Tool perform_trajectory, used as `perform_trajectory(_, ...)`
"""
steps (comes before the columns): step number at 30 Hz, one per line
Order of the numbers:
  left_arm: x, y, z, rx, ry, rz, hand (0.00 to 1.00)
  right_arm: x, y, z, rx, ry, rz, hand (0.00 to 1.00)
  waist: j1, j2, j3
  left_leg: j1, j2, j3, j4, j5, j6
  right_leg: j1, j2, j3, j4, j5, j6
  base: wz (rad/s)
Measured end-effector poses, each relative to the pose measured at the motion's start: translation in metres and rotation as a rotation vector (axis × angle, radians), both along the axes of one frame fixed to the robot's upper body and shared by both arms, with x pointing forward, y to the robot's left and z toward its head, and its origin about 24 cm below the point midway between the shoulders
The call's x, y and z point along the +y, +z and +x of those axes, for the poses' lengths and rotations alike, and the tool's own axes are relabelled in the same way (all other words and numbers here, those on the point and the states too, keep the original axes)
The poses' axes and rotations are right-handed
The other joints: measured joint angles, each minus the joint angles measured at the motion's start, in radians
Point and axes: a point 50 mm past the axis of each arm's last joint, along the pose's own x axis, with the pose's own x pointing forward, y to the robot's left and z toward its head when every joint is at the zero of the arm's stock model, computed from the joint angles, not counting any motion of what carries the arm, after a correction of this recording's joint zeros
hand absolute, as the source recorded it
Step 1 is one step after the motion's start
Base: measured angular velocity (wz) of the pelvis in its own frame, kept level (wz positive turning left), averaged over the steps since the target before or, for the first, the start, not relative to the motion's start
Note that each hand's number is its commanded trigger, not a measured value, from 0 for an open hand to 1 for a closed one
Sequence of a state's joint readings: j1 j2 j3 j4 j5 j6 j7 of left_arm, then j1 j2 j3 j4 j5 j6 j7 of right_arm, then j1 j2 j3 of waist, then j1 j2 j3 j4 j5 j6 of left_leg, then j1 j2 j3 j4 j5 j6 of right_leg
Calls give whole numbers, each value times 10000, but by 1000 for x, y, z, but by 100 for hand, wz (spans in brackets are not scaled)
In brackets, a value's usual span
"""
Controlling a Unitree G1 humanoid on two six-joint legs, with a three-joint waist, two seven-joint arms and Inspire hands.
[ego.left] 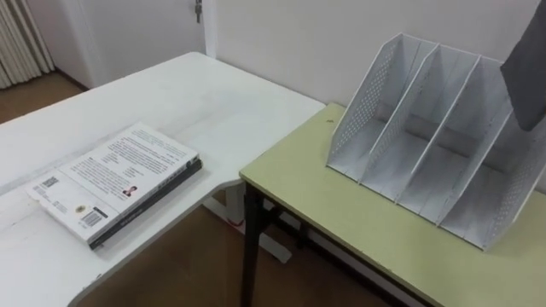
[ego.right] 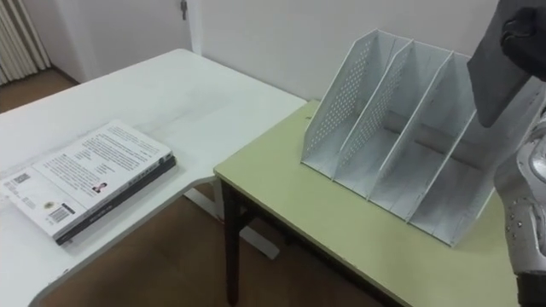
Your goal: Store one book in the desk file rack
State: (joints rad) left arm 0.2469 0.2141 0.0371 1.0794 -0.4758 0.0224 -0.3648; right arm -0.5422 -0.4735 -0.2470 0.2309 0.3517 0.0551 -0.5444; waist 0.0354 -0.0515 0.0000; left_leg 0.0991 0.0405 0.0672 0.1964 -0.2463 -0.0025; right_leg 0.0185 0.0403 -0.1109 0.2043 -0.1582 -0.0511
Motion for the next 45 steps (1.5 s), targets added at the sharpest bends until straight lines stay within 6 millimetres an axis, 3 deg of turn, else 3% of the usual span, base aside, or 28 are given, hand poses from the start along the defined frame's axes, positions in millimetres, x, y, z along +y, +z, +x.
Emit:
perform_trajectory(6, 2, 1, -1, 1, 21, 44, 0, 1, -2, 2, 77, 515, 213, 100, -2, -65, 1, -8, -16, -50, 20, 0, 1, 18, -20, -37, 13, 1, -1, 1)
perform_trajectory(10, 4, 1, -2, 13, 101, 125, 0, -2, -7, 4, 263, 718, 456, 100, -4, -151, -44, 1, -26, -177, 23, 3, 0, 46, -19, -71, 10, 1, -2, 2)
perform_trajectory(13, 7, 1, -3, 67, 143, 224, 0, -12, -23, 6, 896, 658, 960, 100, -8, -270, -12, 41, -37, -236, 35, 4, 0, 152, -37, -181, -12, 1, -2, 9)
perform_trajectory(19, 10, 2, -7, 122, 398, 327, 0, -23, -40, 7, 1715, 353, 1217, 100, 16, -298, -7, 58, -51, -245, 32, 14, 3, 159, -45, -180, -17, -3, -2, 1)
perform_trajectory(29, 14, 3, -12, 140, 760, 412, 0, -34, -41, 6, 1999, 54, 1160, 100, 25, -429, -2, 53, -54, -256, 32, 17, 2, 169, -48, -204, -21, -7, -1, 0)
perform_trajectory(32, 17, 4, -13, 179, 812, 503, 0, -40, -43, 7, 2205, -218, 1351, 100, -5, -481, -32, 1, -73, -362, 75, 17, 2, 195, -64, -281, -84, -6, 0, 8)
perform_trajectory(39, 17, 3, -16, 468, 917, 554, 0, -50, -48, 11, 2631, -810, 1784, 100, -19, -375, -100, 41, -68, -472, 69, 17, 1, 337, -72, -435, -174, -4, -1, 7)
perform_trajectory(45, 19, 4, -21, 579, 1025, 612, 0, -51, -47, 13, 2652, -846, 1917, 100, -9, -352, -101, 23, -75, -477, 72, 24, -6, 329, -82, -452, -175, -4, -2, 0)
